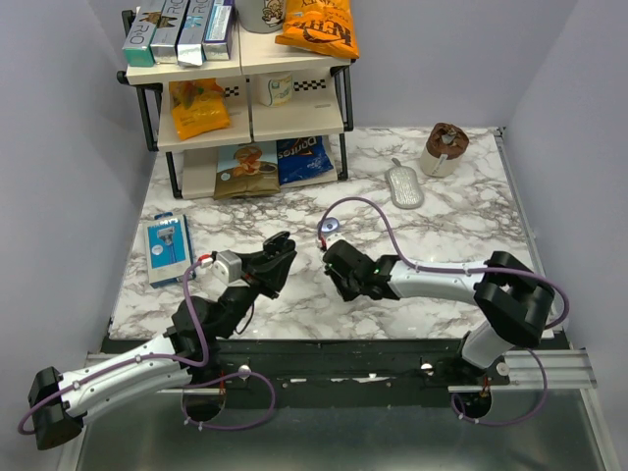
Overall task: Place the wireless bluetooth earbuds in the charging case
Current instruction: Pick up the earbud from the center of the board.
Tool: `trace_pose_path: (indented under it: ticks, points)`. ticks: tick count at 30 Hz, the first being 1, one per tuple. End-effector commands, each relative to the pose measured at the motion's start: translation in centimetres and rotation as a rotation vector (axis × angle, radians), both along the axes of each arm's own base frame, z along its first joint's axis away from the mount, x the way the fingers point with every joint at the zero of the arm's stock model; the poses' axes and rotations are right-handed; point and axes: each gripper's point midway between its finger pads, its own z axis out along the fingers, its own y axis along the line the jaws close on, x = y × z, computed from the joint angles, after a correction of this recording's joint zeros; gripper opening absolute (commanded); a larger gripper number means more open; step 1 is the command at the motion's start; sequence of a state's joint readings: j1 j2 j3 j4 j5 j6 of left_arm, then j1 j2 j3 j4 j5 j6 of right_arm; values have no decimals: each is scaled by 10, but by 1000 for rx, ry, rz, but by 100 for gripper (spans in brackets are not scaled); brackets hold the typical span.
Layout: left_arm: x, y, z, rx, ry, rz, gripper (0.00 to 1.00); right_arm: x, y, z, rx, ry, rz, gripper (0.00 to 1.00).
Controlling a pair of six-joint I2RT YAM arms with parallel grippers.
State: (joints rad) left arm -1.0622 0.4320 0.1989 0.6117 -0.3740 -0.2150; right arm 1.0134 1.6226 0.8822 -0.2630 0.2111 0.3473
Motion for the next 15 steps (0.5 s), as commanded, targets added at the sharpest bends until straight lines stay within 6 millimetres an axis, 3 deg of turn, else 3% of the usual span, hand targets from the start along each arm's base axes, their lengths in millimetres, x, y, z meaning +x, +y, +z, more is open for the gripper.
trace_pose_path:
  ticks: [1, 3, 7, 12, 15]
  points:
    - [0, 4, 0, -26, -2, 12, 0, 4, -11, 11, -61, -93, 151, 20]
    - [0, 4, 1, -29, -5, 12, 0, 2, -1, 19, -38, -116, 252, 20]
    - [-1, 5, 3, -30, -11, 9, 0, 16, 2, 30, -80, -170, 257, 18]
    - [-2, 6, 4, -35, -14, 6, 0, 38, -4, 29, -251, -245, 345, 16]
    - [-2, 6, 3, -42, -14, 4, 0, 39, 10, 32, -194, -276, 396, 16]
